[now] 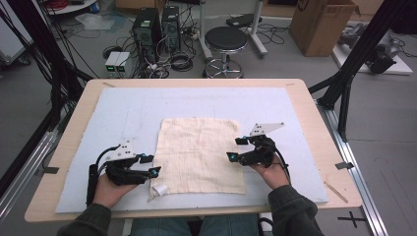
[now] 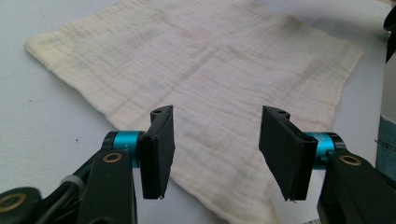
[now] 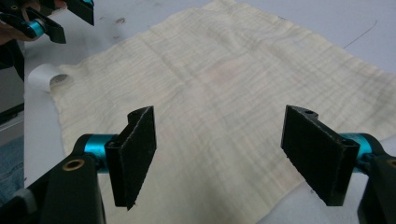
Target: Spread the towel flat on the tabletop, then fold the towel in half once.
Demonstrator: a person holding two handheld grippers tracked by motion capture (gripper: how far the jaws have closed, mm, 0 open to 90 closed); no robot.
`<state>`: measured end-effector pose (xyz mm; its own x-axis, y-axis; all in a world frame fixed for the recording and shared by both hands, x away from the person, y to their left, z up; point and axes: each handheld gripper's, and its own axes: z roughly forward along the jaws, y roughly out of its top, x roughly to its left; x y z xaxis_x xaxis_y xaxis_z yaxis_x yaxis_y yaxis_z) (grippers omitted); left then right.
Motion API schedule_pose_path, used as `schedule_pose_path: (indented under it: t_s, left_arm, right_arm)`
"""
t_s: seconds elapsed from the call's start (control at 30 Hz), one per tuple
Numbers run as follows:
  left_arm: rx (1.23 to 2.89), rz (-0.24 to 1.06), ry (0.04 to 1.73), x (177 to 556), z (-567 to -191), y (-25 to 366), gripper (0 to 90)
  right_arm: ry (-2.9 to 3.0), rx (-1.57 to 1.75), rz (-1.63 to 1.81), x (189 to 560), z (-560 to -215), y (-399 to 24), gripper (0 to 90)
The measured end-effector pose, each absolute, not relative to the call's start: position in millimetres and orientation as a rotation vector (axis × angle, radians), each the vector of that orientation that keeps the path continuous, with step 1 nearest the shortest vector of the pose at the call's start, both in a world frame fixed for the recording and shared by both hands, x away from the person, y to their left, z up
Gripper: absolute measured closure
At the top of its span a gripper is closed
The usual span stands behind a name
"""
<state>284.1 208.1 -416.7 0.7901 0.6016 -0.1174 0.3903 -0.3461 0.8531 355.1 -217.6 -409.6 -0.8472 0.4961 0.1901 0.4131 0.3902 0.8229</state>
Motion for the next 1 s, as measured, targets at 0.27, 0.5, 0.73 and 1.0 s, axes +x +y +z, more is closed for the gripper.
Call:
schedule_pose_path:
  t_s: [0.27,0.5,0.73,1.0]
  left_arm:
    - [1.983,0.272,0.748,284.7,-416.7,208.4,42.9]
    - [1.983,0.271,0.765,288.4,-417.3,209.8,41.6]
    - [1.974,0.282,0.795,298.6,-411.2,210.3,41.5]
    - [1.964,0.289,0.822,320.2,-401.7,210.1,42.4]
  right_arm:
    - [2.58,0.803,1.433,353.1,-412.2,-210.4,26.0]
    - [2.592,0.812,1.406,354.8,-414.1,-209.6,26.1]
    - [2.578,0.846,1.405,363.8,-415.3,-215.1,26.8]
    - [2.56,0.856,1.377,386.8,-400.3,-217.5,27.6]
